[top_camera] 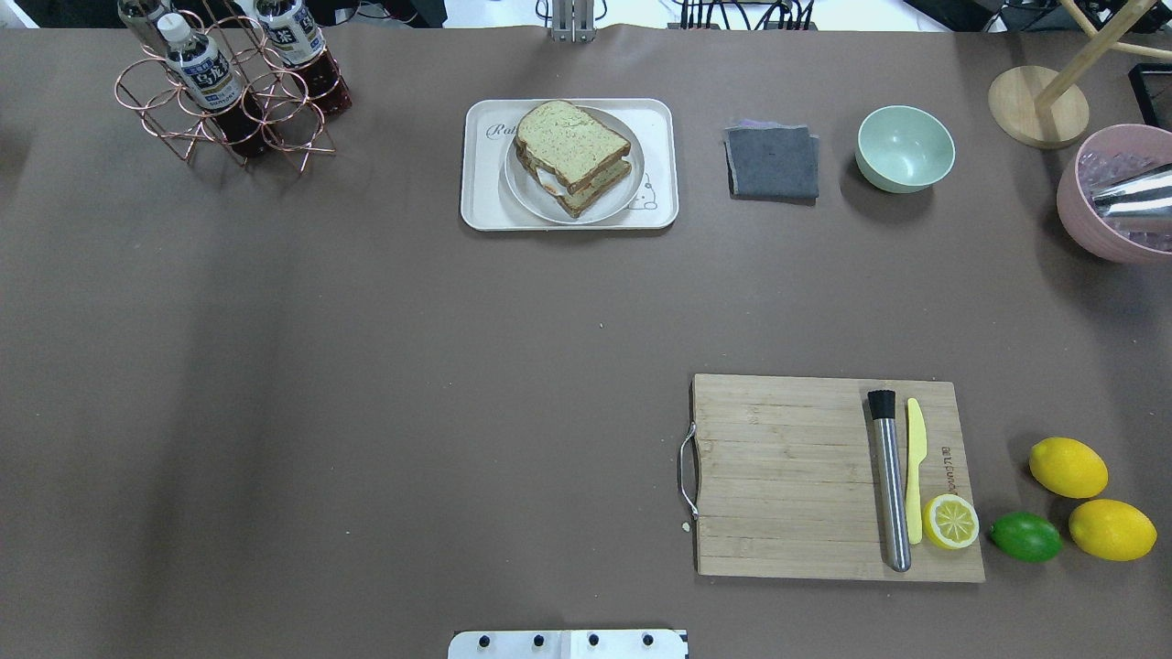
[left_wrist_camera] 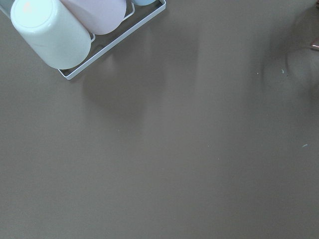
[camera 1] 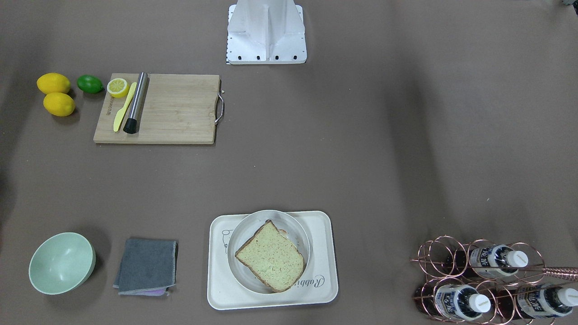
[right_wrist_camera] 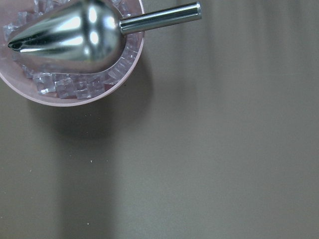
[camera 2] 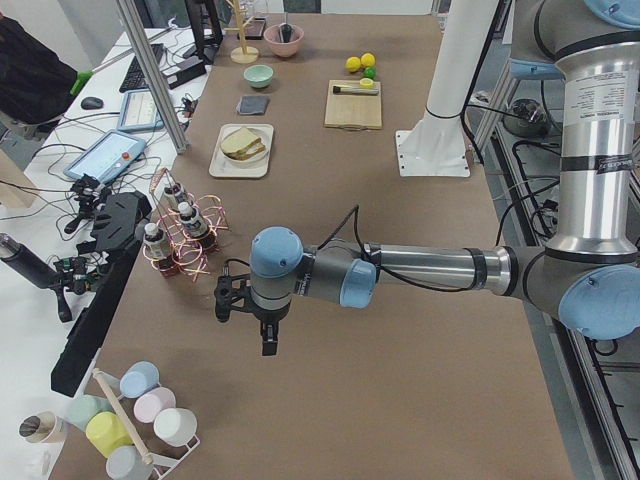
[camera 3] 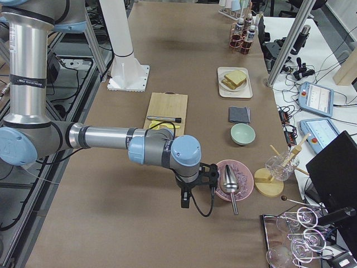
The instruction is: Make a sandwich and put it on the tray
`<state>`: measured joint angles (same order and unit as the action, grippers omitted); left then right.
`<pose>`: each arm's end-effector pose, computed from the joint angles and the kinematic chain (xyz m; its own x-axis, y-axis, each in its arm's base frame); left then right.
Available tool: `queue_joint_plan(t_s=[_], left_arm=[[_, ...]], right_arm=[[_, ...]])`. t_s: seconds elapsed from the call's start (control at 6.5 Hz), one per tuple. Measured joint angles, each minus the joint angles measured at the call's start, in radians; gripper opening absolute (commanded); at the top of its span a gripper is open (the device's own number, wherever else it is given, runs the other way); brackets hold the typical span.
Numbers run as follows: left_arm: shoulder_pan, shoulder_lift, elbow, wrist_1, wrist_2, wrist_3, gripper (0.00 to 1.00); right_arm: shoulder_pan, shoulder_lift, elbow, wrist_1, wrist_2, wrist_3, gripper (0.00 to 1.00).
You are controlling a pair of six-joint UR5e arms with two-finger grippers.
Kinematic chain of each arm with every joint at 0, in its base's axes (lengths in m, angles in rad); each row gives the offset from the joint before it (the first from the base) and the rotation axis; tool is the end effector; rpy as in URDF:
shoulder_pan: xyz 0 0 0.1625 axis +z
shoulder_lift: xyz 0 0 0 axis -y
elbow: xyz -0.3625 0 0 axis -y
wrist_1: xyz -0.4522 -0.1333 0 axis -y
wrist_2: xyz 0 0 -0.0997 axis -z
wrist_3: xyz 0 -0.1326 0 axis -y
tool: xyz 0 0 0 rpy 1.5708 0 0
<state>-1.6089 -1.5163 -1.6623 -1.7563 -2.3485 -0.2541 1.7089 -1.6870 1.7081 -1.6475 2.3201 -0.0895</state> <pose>-0.0612 -0.5483 0.5779 0.6855 -0.1215 -0.7178 0.2164 0.9754 0.0416 0.1120 -0.4935 0.6155 0.7294 0.0493 0.6823 -0.0726 0.9973 0.0054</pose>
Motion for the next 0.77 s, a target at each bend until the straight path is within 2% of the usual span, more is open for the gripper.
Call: queue_joint_plan(t_s=[0.77], left_arm=[[0.001,-0.001,0.002,-0.002,-0.005,-0.001,0.98]], right_arm=[[0.000,0.001,0.001,0.000,0.024,0.001,1.00]])
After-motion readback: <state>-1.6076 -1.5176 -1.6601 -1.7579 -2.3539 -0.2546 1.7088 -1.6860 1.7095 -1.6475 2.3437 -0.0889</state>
